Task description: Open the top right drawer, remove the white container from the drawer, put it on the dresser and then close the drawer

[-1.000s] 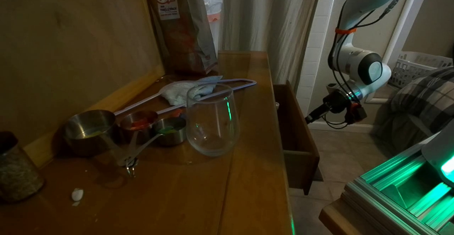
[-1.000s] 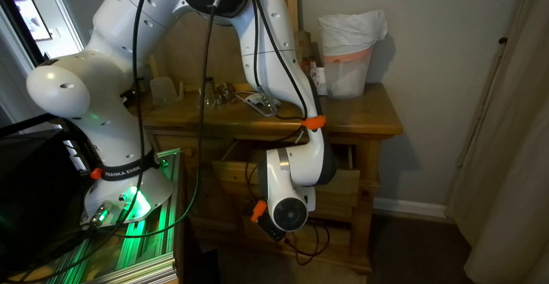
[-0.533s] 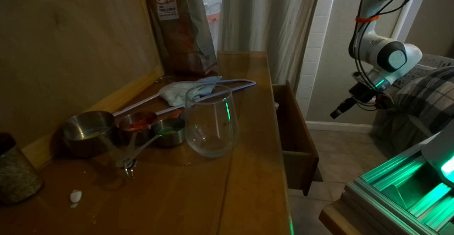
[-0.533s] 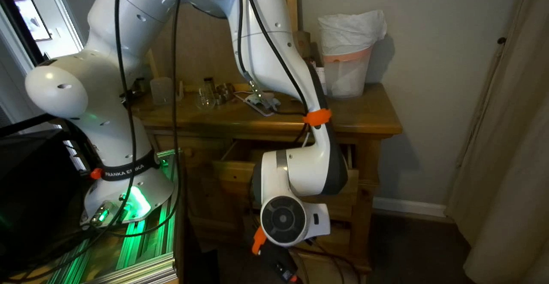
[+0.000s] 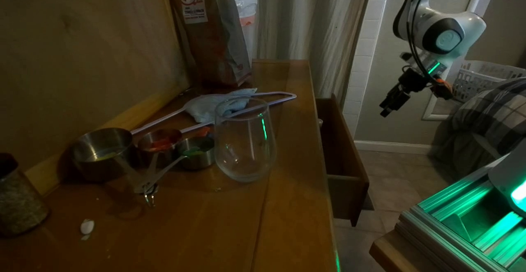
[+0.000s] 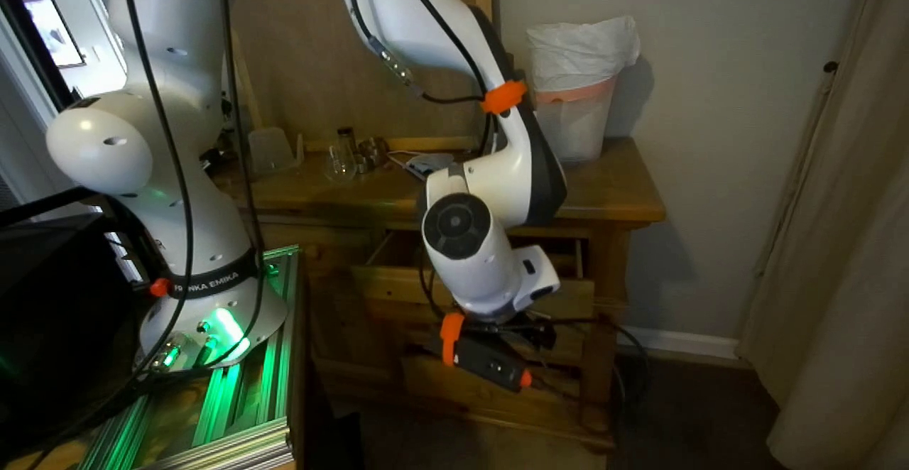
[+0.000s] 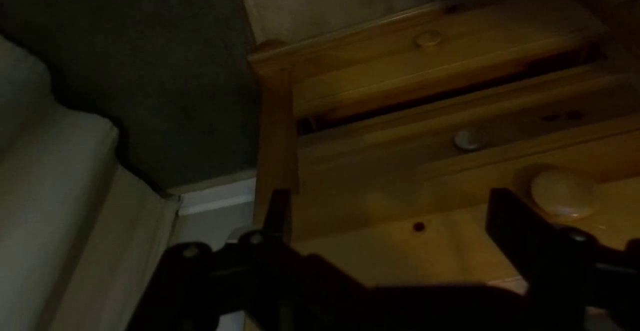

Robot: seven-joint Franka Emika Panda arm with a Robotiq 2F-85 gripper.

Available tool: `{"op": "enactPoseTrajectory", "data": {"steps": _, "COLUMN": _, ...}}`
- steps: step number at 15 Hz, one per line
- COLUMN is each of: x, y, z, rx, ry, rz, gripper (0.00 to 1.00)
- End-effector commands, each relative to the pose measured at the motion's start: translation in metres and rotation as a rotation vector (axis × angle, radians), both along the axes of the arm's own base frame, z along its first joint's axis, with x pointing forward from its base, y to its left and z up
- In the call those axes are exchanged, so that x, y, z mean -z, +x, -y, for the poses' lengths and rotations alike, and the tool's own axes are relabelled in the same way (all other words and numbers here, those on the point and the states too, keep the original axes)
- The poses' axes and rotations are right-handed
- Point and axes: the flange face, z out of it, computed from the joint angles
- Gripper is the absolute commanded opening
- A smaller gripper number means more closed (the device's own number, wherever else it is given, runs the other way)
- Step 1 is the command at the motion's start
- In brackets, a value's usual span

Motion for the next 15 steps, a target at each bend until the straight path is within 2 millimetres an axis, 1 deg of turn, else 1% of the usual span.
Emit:
{"op": "enactPoseTrajectory", "data": {"steps": 1, "x": -0.049, "y": 0.003, "z": -0.052, "rx": -0.095, "ry": -0.125, "rz": 0.077, "gripper": 1.00}}
{"op": "enactPoseTrajectory", "data": {"steps": 4, "x": -0.078, "y": 0.012, "z": -0.090, "rx": -0.177, "ry": -0.198, "rz": 0.113, "gripper": 1.00}}
{"op": "enactPoseTrajectory", "data": {"steps": 7, "x": -0.091, "y": 0.017, "z": -0.126, "rx": -0.245, "ry": -0.200, "rz": 0.121, "gripper": 1.00}}
{"op": "enactPoseTrajectory", "data": {"steps": 10, "x": -0.089, "y": 0.021, "z": -0.158, "rx": -0.298, "ry": -0.154, "rz": 0.111, "gripper": 1.00}}
{"op": "enactPoseTrajectory", "data": {"steps": 12, "x": -0.082, "y": 0.025, "z": -0.174, "rx": -0.314, "ry": -0.119, "rz": 0.086, "gripper": 1.00}}
{"op": "enactPoseTrajectory", "data": {"steps": 14, "x": -0.076, "y": 0.030, "z": -0.183, "rx": -0.314, "ry": -0.096, "rz": 0.064, "gripper": 1.00}}
{"op": "enactPoseTrajectory", "data": {"steps": 15, "x": -0.070, "y": 0.035, "z": -0.185, "rx": -0.313, "ry": -0.080, "rz": 0.049, "gripper": 1.00}}
